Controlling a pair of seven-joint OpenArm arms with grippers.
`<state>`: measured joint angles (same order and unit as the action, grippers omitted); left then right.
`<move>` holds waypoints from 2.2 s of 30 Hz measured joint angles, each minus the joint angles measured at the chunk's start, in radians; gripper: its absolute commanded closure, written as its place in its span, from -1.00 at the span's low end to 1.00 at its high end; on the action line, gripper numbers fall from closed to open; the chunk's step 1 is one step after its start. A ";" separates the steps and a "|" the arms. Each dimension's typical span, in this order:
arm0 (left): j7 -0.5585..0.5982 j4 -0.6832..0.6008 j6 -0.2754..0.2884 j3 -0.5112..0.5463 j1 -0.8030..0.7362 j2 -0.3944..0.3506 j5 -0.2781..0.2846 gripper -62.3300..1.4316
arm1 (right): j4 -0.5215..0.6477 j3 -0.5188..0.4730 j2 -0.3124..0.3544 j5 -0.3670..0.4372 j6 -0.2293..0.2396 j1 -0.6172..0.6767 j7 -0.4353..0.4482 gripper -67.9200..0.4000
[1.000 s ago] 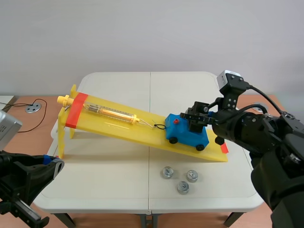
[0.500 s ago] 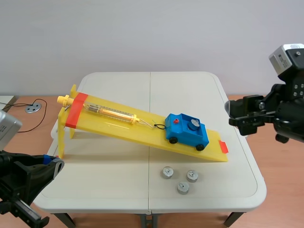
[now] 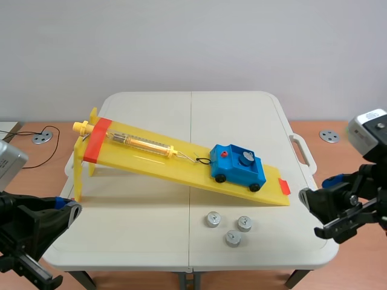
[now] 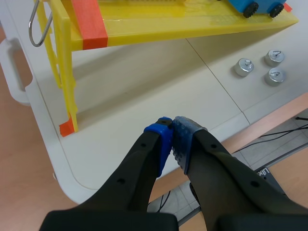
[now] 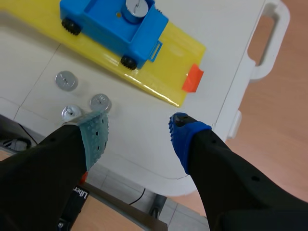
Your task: Place the four metal weights on the blue cart on the ramp.
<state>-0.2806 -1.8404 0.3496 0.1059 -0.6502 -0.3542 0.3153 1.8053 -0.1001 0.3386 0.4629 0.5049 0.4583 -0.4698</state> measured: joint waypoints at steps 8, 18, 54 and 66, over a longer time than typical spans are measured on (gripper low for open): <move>0.000 0.000 0.000 0.000 0.000 0.000 0.000 0.84 | -0.055 0.194 -0.042 -0.222 -0.053 -0.021 0.097 0.12; 0.000 0.000 0.000 0.000 0.000 0.000 0.000 0.84 | -0.294 0.359 -0.138 -0.362 -0.101 -0.164 0.181 0.12; 0.000 0.000 0.000 0.000 0.000 0.000 0.000 0.84 | -0.517 0.480 -0.183 -0.417 -0.248 -0.266 0.262 0.97; 0.000 0.000 0.000 0.000 0.000 0.000 0.000 0.84 | -0.185 0.301 -0.111 -0.216 -0.197 -0.113 0.118 0.97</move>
<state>-0.2806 -1.8404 0.3496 0.1059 -0.6506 -0.3546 0.3153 1.6199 0.2005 0.2279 0.2470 0.3080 0.3450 -0.3519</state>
